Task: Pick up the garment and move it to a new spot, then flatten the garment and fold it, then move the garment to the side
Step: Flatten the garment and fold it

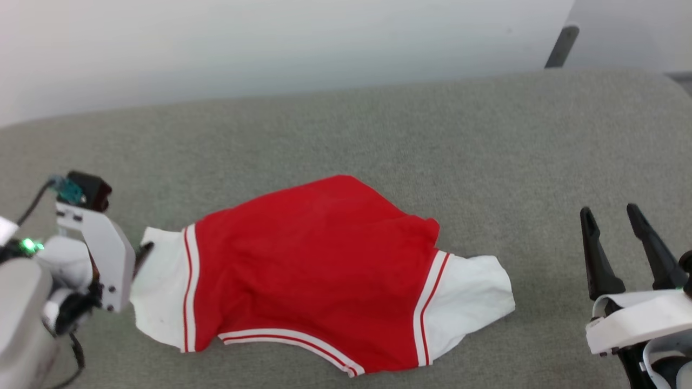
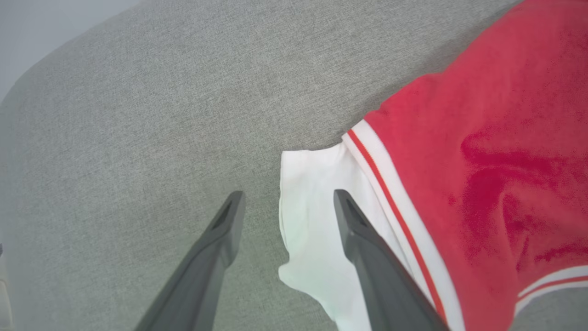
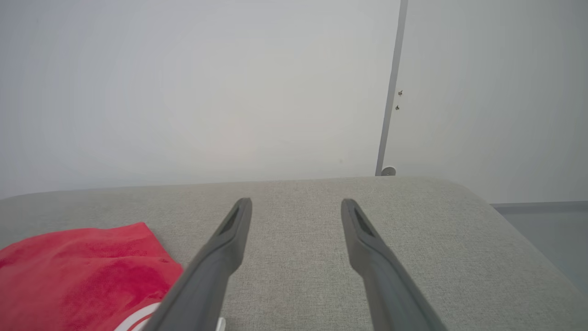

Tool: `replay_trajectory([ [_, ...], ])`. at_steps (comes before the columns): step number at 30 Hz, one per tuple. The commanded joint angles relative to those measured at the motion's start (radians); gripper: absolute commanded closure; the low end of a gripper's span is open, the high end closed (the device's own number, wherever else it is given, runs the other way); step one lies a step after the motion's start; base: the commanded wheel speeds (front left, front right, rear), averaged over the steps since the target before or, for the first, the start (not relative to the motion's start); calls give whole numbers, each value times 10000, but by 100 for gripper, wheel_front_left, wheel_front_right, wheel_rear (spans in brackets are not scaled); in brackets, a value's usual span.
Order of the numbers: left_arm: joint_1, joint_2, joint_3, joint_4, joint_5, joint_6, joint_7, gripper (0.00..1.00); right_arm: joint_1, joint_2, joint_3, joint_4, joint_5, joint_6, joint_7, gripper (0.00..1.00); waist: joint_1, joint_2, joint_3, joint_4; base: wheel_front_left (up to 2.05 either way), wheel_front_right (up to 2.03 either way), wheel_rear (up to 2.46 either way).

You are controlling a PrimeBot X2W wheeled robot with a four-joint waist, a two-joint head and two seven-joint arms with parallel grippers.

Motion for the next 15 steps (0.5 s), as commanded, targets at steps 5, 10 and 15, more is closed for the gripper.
replay_trajectory([
  [5,877,-28,163,-602,-555,307,166,0,354,-56,29,113,81,-3,-4,0,0,0,-855,357,0,0,0],
  [10,1772,173,288,-1468,-1068,896,797,0,558,-87,36,49,123,-3,85,0,0,0,-1173,412,0,0,0],
  [15,2418,397,404,-2190,-1366,1362,1156,0,709,-120,-23,-106,160,-3,143,0,0,0,-1184,368,0,0,0],
])
